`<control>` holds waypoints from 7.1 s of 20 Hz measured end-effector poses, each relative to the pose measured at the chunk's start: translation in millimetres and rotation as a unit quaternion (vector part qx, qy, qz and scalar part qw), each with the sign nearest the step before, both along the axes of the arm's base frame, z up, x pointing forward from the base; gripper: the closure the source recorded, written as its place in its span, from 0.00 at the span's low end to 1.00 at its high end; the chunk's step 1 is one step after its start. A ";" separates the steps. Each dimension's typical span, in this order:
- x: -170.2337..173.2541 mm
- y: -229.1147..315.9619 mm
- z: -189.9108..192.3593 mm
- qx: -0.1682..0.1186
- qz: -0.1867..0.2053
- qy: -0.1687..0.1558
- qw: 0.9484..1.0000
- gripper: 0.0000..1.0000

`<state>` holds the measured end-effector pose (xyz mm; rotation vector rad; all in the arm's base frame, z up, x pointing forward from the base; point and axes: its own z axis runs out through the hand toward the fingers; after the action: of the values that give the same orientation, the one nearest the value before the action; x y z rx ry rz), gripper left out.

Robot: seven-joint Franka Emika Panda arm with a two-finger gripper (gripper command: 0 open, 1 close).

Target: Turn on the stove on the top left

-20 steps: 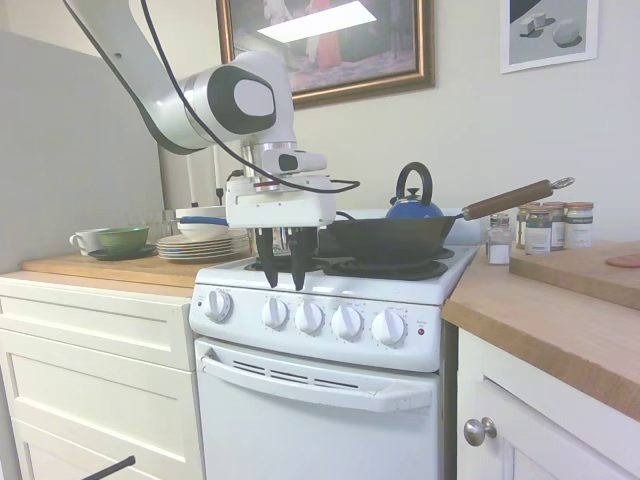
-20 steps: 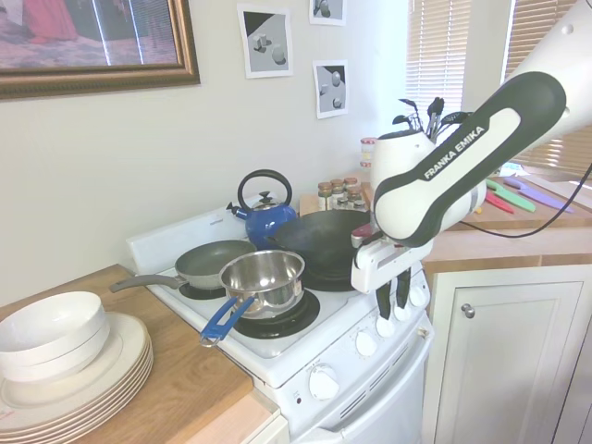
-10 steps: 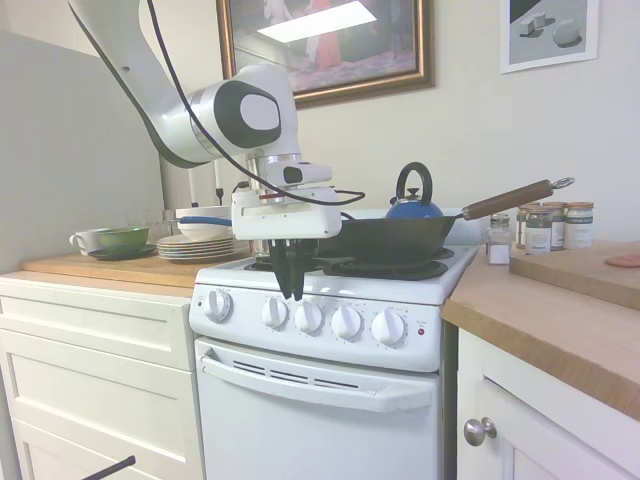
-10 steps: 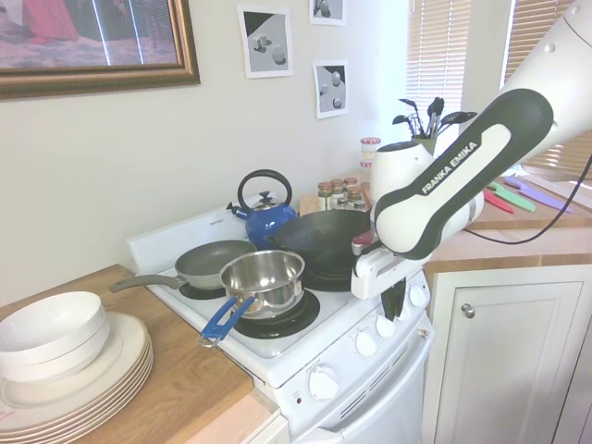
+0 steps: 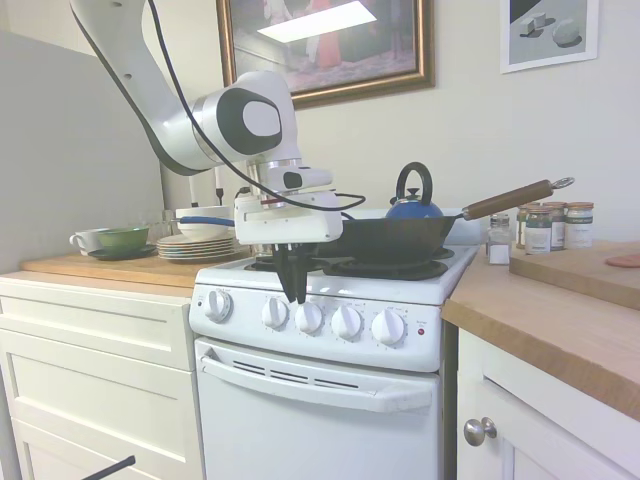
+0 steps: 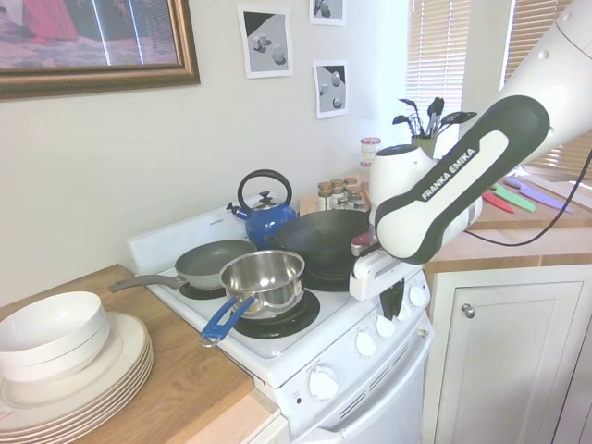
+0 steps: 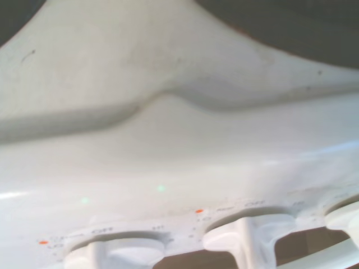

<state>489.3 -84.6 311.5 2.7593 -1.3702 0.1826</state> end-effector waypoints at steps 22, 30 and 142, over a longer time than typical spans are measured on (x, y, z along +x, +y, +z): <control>13.1 -2.0 -5.5 -0.010 -0.001 -0.001 1.000 1.00; 17.1 -10.6 -2.3 -0.017 -0.009 -0.006 1.000 1.00; -39.5 -0.4 46.7 0.036 0.034 -0.028 0.998 0.00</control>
<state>449.9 -85.0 358.2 2.8833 -1.3211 0.2208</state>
